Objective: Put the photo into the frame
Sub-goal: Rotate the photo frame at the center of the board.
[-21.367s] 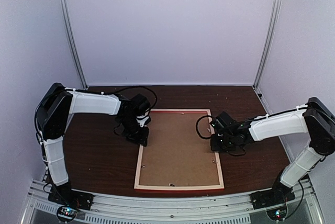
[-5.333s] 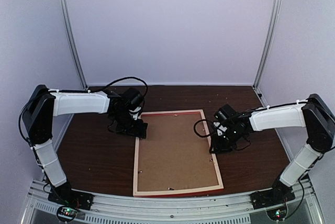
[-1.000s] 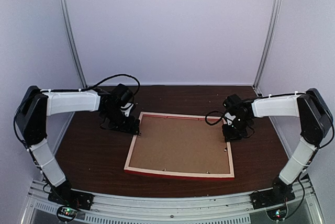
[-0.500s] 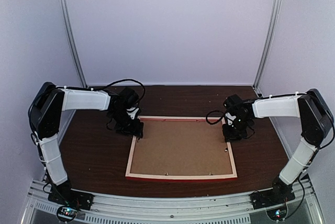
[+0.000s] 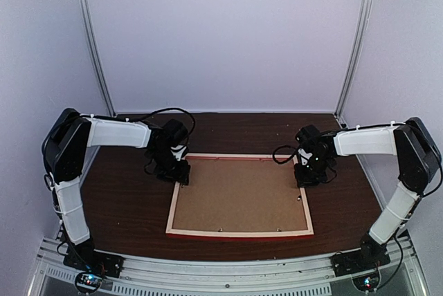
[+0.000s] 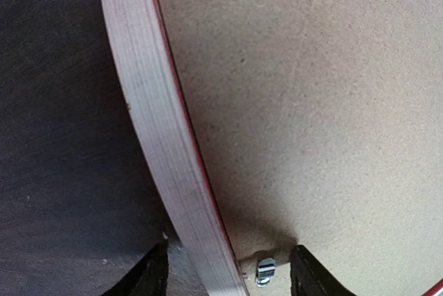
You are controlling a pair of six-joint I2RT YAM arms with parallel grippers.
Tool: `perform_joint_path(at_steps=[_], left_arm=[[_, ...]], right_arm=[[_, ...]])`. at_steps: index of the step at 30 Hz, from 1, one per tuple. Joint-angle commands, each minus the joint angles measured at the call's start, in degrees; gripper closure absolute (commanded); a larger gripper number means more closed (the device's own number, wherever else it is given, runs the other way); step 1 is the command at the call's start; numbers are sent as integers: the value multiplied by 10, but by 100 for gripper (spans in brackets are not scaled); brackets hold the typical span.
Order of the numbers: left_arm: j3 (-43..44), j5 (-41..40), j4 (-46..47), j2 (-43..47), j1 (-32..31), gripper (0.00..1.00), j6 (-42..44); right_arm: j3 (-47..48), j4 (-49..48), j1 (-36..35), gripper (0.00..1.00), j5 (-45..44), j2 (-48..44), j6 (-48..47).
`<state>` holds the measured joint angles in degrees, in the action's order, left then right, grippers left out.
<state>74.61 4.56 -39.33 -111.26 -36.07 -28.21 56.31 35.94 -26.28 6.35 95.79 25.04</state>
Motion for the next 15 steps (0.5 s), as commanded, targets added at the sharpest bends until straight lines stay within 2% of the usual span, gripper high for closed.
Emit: perform_joint_path(at_steps=[1, 15], left_arm=[[12, -20, -9, -9, -4, 42, -3], [2, -25, -8, -5, -4, 63, -21]], right_arm=[[-9, -5, -2, 86, 13, 1, -17], [-14, -7, -2, 86, 13, 2, -18]])
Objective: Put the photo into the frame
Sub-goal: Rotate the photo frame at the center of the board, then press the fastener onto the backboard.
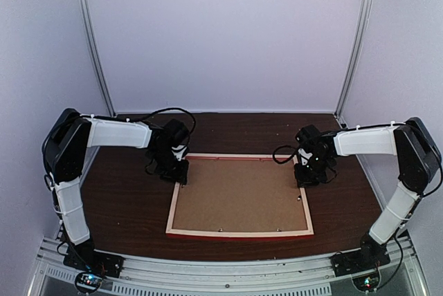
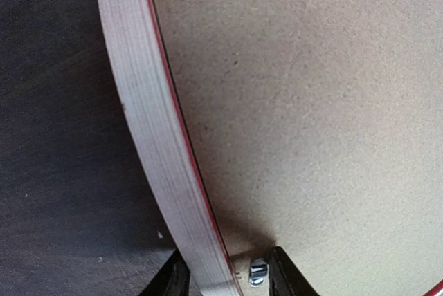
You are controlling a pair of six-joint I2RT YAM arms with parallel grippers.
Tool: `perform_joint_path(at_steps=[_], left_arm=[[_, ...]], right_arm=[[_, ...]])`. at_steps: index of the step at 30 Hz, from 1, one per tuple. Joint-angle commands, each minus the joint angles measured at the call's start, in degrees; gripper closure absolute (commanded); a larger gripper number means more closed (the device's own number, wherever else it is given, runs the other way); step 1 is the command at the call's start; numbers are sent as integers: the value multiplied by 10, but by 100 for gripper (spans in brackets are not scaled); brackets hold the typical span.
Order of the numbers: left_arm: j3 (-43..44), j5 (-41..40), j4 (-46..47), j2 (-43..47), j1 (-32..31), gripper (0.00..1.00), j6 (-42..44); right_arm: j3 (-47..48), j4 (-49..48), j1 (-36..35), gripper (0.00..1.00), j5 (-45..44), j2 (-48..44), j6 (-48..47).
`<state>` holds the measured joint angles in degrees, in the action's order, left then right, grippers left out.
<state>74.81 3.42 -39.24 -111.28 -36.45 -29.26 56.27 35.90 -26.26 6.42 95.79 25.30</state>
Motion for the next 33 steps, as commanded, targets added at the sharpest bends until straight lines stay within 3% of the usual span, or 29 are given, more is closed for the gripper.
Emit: perform_joint_path(at_steps=[1, 19, 33], left_arm=[[-1, -13, -9, -2, 0, 63, -12], [-46, 19, 4, 36, 0, 81, -36], [-55, 42, -5, 66, -1, 46, -25]], right_arm=[[-14, -7, -2, 86, 13, 2, -21], [-13, -13, -2, 86, 19, 11, -18], [-11, -14, -2, 86, 23, 19, -17]])
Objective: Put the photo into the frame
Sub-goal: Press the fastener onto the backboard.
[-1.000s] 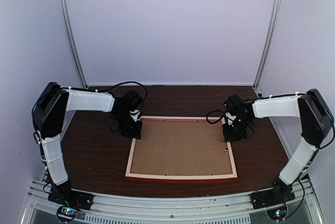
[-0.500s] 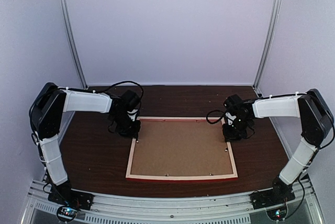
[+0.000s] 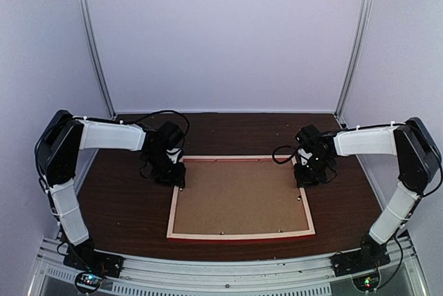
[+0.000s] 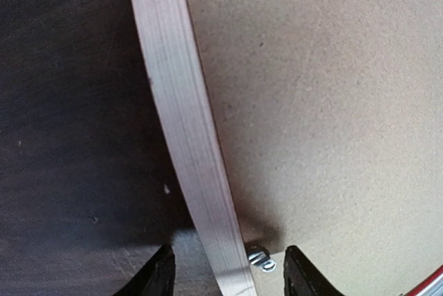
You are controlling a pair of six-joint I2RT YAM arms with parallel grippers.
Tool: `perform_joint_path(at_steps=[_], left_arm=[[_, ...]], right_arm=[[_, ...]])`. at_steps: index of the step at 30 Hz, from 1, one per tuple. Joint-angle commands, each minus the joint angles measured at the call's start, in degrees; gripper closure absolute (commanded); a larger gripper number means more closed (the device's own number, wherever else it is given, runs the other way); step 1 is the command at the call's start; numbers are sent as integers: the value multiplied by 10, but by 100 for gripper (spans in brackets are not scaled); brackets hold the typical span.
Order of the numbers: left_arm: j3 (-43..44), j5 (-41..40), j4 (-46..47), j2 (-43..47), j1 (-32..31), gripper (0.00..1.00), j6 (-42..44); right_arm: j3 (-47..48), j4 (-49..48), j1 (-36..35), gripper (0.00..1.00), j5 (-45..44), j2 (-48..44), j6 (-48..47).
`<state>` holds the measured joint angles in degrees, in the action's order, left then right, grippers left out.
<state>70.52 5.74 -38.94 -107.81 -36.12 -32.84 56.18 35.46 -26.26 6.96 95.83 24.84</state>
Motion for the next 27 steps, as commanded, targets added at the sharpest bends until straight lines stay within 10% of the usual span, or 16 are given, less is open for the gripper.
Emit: perform_joint_path(at_steps=[1, 27], left_arm=[[-17, 20, -9, 35, -4, 45, 11], [-1, -100, -54, -6, -25, 56, 13]], right_arm=[[-11, -10, -2, 86, 18, 19, -12], [-19, -20, -3, 86, 25, 26, -12]])
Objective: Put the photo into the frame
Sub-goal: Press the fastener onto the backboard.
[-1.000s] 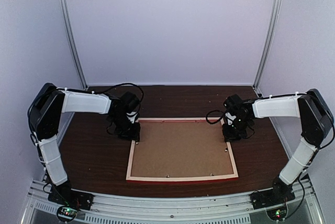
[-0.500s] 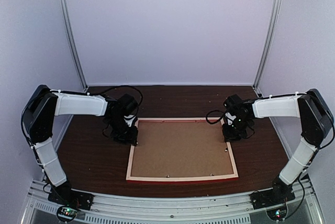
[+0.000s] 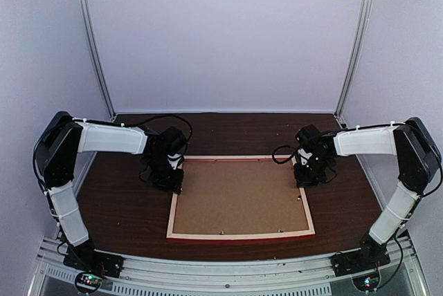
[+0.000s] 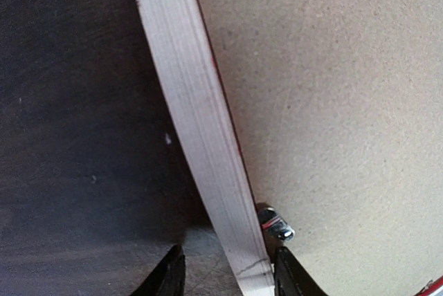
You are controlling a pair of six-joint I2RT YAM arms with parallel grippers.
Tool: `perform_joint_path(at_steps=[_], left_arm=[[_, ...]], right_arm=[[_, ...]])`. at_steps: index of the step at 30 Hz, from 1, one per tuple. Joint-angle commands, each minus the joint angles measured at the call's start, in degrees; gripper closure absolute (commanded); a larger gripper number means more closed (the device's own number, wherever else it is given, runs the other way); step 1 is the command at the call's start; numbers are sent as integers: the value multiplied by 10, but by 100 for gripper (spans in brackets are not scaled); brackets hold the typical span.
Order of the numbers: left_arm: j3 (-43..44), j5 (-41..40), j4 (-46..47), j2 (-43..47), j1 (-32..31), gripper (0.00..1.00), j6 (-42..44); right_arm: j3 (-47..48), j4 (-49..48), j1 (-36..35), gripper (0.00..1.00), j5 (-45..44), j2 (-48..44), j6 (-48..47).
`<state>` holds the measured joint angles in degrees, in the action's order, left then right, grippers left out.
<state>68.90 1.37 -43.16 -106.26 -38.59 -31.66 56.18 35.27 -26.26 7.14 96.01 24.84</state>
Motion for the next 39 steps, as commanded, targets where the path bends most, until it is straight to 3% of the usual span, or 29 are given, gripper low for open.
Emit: perform_joint_path(at_steps=[1, 9, 39], left_arm=[[17, -64, -14, -24, -1, 56, 0], [28, -100, -14, -34, -2, 55, 4], [44, -155, 53, -64, -4, 33, 45]], right_arm=[[-19, -19, -3, 86, 23, 26, -12], [-19, -21, -3, 86, 23, 29, -14], [-20, -27, -2, 86, 23, 41, -16]])
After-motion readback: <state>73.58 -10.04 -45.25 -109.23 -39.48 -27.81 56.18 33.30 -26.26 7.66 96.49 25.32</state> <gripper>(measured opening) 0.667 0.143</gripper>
